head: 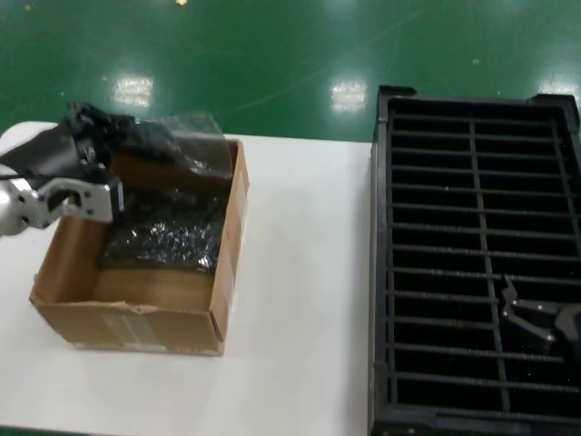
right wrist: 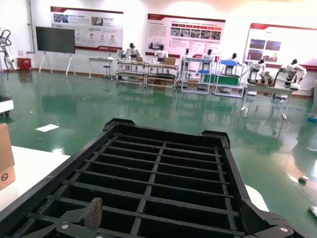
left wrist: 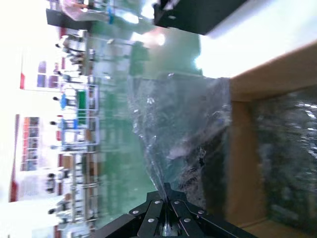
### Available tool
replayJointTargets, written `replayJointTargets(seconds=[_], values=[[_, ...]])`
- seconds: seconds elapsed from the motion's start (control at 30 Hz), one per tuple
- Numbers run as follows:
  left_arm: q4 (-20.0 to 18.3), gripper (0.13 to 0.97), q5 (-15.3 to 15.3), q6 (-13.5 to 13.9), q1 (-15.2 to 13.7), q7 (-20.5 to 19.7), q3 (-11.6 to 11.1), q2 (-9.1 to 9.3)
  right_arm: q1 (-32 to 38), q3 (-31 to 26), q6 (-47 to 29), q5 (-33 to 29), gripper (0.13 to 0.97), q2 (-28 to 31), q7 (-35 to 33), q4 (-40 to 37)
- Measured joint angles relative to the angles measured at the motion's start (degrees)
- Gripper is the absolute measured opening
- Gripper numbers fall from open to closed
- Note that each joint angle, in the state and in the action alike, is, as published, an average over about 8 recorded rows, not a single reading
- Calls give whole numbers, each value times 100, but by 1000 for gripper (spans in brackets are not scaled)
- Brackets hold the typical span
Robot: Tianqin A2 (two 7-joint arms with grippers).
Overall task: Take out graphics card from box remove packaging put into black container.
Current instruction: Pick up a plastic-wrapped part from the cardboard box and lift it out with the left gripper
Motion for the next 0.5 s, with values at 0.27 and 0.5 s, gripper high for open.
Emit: replayJointTargets(seconds=[0.27,0.5], values=[[-1364,140,138,-31,778,-576,-570,-343,0,0,0,0,966,0,0,0],[-2347,140,-95,-31,1569,-744,-794,-611,0,0,0,0,966,0,0,0]])
